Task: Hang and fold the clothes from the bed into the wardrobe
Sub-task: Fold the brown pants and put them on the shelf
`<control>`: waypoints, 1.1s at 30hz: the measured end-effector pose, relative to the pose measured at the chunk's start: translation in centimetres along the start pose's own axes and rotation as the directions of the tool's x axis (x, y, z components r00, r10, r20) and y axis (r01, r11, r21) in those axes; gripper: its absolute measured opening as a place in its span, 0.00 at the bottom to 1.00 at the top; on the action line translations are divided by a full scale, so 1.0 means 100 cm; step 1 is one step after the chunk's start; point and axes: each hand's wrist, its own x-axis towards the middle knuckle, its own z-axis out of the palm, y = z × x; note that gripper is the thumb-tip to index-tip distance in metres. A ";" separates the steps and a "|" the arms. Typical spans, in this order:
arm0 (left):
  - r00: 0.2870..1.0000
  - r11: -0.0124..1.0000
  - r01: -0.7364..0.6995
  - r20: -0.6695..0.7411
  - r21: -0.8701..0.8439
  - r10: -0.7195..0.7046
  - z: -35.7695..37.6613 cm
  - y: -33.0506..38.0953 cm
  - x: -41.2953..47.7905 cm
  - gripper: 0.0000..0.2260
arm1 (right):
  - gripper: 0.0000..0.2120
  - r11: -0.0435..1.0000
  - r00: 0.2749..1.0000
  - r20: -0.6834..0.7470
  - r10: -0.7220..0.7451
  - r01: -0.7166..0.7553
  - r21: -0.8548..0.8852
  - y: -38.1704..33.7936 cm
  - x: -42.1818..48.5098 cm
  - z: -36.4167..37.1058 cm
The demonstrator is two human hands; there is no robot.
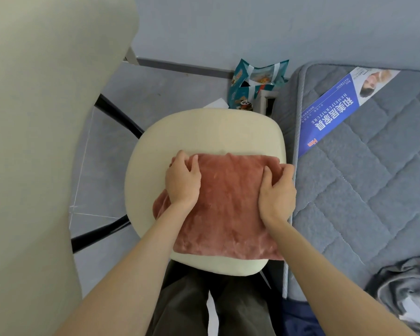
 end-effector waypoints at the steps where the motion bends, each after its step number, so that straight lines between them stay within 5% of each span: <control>1: 1.000 0.999 -0.028 -0.009 0.023 0.028 -0.003 0.002 -0.001 0.09 | 0.12 1.000 1.000 0.000 0.001 -0.001 0.006 -0.001 0.001 -0.002; 3: 0.998 0.997 -0.042 -0.035 0.072 0.044 -0.008 0.004 -0.010 0.08 | 0.22 0.997 0.999 -0.009 -0.032 0.031 -0.077 -0.003 0.000 -0.008; 7: 0.998 0.980 -0.069 0.005 0.188 0.069 -0.010 0.006 -0.042 0.27 | 0.33 0.981 0.972 0.132 -0.193 0.196 -0.010 -0.004 -0.021 -0.018; 13: 0.900 0.950 0.286 0.303 0.128 -0.312 -0.009 -0.024 -0.049 0.47 | 0.45 0.994 0.948 0.312 -0.056 0.024 0.104 0.026 -0.035 -0.012; 22: 0.936 0.965 0.255 0.264 -0.055 -0.232 -0.002 -0.039 -0.044 0.46 | 0.46 0.996 0.941 0.332 0.071 -0.082 0.019 0.025 -0.031 0.002; 33: 0.941 0.969 0.205 0.299 -0.136 -0.157 -0.029 -0.032 -0.048 0.37 | 0.42 0.991 0.934 0.342 -0.103 0.066 0.118 0.001 -0.043 -0.022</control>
